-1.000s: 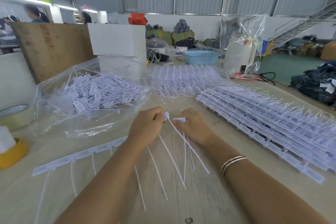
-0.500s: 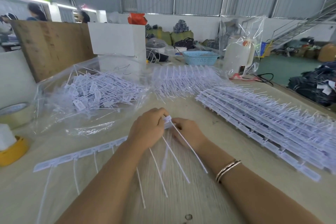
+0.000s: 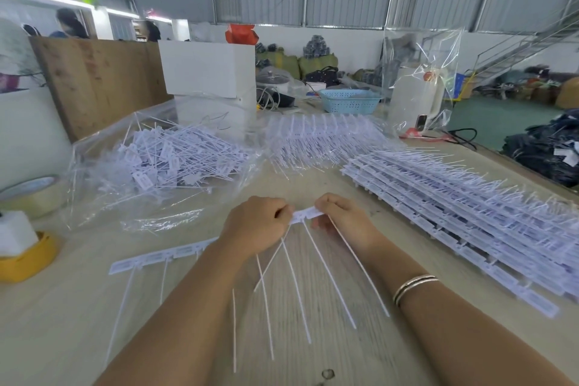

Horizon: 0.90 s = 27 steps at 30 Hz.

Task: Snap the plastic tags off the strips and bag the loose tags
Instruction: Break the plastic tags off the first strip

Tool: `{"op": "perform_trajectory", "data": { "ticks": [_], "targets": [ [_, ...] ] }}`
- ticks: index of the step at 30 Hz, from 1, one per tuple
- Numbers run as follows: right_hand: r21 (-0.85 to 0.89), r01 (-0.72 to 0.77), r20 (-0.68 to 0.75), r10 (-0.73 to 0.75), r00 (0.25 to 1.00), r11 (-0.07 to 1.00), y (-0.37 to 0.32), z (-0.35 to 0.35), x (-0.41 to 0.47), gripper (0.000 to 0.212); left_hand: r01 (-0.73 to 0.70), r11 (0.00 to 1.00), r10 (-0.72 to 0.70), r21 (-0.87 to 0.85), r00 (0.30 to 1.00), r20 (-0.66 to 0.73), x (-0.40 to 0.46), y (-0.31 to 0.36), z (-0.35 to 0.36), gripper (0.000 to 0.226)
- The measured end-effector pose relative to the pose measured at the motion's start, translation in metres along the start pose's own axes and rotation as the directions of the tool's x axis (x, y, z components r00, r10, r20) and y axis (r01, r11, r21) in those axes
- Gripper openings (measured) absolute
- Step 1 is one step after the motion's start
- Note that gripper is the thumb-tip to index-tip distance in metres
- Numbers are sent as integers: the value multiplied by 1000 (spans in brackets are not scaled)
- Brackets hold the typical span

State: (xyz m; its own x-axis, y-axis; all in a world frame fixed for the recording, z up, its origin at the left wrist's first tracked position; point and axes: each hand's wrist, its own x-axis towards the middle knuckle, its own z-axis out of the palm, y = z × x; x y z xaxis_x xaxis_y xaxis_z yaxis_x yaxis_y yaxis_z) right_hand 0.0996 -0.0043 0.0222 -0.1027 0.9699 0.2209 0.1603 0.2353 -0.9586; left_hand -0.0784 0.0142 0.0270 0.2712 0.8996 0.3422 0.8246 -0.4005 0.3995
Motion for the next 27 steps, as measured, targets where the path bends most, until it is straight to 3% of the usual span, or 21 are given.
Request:
{"op": "perform_trajectory", "data": {
  "ticks": [5,9,17,24,27],
  "targets": [
    [-66,-31,101,38,994,997,-2,-3,0,28,-28,997,31,-73,998,52,-1,6,0,38],
    [9,21,119,-22,993,1000,-1,-1,-2,24,-45,971,72,-235,991,109,0,11,1,37],
    [133,228,-16,-228,973,964,-1,13,2,18,-24,775,79,-632,995,60,2,12,-6,35],
    [262,274,-43,-273,961,925,-1,21,4,16,38,696,48,-717,994,100,3,11,-5,33],
    [194,306,-27,-306,952,932,-5,20,3,21,47,700,24,-713,996,89,4,11,-6,34]
  ]
}}
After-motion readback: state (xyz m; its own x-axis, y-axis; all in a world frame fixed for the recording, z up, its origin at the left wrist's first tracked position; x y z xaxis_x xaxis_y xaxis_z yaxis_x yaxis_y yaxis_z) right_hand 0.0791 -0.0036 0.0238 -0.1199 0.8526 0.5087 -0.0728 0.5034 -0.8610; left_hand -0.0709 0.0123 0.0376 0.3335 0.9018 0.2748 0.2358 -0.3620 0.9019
